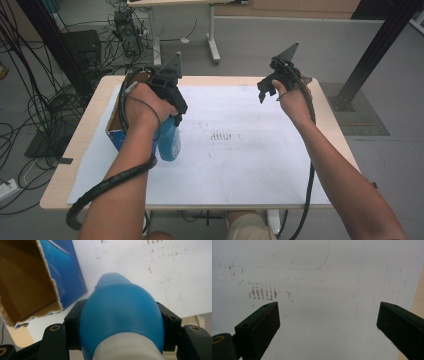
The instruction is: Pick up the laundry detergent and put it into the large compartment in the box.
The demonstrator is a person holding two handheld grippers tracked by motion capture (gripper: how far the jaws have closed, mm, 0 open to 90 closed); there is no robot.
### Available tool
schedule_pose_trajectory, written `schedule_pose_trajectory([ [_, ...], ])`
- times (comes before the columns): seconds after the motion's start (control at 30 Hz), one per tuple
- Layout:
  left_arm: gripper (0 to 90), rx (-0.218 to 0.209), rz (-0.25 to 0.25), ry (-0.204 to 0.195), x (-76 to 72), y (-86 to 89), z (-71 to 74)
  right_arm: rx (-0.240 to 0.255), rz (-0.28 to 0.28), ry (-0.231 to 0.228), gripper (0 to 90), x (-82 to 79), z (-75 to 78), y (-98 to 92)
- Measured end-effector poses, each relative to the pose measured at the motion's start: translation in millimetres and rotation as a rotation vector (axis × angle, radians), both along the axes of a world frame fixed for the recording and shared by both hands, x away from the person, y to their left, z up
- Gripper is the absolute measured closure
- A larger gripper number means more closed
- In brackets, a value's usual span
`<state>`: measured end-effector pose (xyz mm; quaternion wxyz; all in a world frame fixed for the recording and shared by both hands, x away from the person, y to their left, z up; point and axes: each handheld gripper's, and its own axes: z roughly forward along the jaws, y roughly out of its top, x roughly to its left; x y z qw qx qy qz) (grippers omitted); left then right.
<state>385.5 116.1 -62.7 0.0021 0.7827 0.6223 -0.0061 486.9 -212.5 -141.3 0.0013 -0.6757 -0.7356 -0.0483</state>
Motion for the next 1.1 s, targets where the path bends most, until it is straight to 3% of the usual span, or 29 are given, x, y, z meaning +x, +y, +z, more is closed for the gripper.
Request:
schedule_pose_trajectory([
  [0.1, 37.7, -0.003, 0.002, 0.0, 3.7, 2.5, 17.5, 0.003, 0.001, 0.002, 4.9, 0.3, 0.4, 1.1],
  [0.33, 37.7, 0.01, 0.009, -0.042, 6.6, 6.9, 59.2, 0.002, 0.007, -0.01, 4.9, -0.7, 6.2, 3.6],
  [0.63, 37.7, 0.007, 0.032, -0.085, 11.3, 29.6, 104.7, 0.005, 0.0, -0.007, 4.9, 0.6, 5.9, 1.0],
  [0.73, 37.7, -0.009, 0.052, -0.097, 11.7, 41.4, 115.6, 0.001, -0.005, -0.007, 4.9, 1.0, 7.6, 0.2],
  [0.9, 37.8, 0.016, 0.066, -0.116, 13.3, 50.9, 132.8, -0.006, 0.002, -0.012, 4.9, 0.5, 9.4, 3.1],
  [1.1, 37.8, 0.008, 0.103, -0.149, 12.3, 71.7, 153.5, -0.005, 0.0, -0.01, 4.9, 1.4, 10.1, 5.4],
])
